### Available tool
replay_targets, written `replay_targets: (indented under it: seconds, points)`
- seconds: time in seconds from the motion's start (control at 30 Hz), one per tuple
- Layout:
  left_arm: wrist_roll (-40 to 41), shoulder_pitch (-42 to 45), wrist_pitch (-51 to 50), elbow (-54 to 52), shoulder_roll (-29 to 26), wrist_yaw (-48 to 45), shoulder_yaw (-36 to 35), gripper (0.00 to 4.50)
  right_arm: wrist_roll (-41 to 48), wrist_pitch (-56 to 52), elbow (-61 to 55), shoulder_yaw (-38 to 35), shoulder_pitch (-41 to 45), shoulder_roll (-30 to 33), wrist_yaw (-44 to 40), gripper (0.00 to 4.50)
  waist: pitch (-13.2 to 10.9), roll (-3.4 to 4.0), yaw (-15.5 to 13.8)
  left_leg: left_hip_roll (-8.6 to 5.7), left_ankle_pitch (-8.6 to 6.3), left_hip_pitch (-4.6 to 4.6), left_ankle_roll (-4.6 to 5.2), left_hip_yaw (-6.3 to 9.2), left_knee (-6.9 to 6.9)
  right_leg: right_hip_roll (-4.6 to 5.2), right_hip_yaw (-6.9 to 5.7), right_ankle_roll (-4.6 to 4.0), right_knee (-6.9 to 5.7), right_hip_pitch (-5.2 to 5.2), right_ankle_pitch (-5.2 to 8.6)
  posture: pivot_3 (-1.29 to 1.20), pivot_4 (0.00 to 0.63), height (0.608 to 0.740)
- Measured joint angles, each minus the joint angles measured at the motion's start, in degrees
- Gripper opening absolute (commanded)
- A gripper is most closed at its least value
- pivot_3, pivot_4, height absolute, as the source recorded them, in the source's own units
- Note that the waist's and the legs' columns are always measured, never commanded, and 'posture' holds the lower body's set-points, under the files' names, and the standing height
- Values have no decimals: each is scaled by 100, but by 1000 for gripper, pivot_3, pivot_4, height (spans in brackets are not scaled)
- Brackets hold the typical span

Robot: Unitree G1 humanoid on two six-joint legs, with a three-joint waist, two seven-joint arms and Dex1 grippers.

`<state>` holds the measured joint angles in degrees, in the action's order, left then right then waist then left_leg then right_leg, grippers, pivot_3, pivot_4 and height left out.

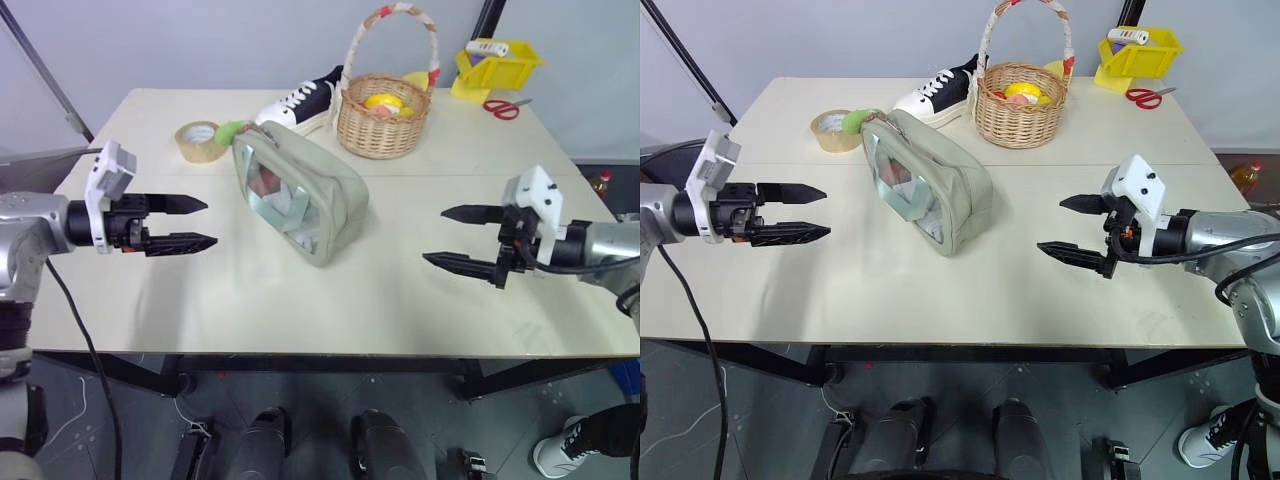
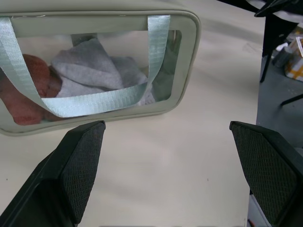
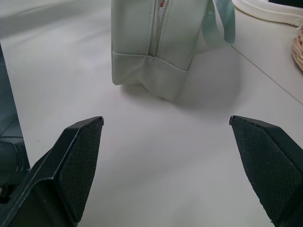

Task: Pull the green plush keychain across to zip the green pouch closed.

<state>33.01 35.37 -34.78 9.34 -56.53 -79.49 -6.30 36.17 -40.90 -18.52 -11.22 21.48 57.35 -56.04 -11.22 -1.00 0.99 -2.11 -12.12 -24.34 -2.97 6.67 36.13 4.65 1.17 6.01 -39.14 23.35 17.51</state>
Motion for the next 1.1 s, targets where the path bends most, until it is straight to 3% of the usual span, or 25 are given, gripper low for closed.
replay_targets:
  seconds: [0.47,0.6,0.67,0.77,0.93,1.1]
  points:
    - [199,-31,-69,-63,84,-20,-181,4500,-45,-447,16,347,695,-171,534,4437,0,0,3,0,0,-1,0,0,1,0,1,0,0,1,0,0,150,695]
    - [317,76,-84,-16,146,0,-410,4500,-133,-674,62,630,1287,-257,700,4437,0,1,19,1,0,0,0,0,1,-1,1,0,-1,3,0,0,150,695]
    - [488,212,-172,48,187,23,-535,4500,-165,-1032,195,889,1986,-413,857,4437,-2,3,46,1,1,-2,-1,-1,1,-1,5,-1,-6,9,-1,0,150,695]
    - [719,326,-386,109,212,52,-728,4500,-172,-1753,538,1342,3128,-849,1082,4437,-2,3,108,3,1,-1,-1,2,-1,-3,2,-1,-9,9,-1,0,150,695]
    - [1151,436,-741,117,318,27,-881,4500,-318,-2835,1853,2029,4843,-2105,1462,4437,-2,3,177,2,2,-4,-3,1,-11,-5,6,-1,-21,24,-1,0,150,695]
    - [1139,263,-688,131,267,-41,-929,4500,-975,-2719,4029,2437,6175,-3345,1785,4437,-2,3,210,-4,5,-16,-8,-4,-15,-8,12,-1,-39,52,-1,0,150,695]
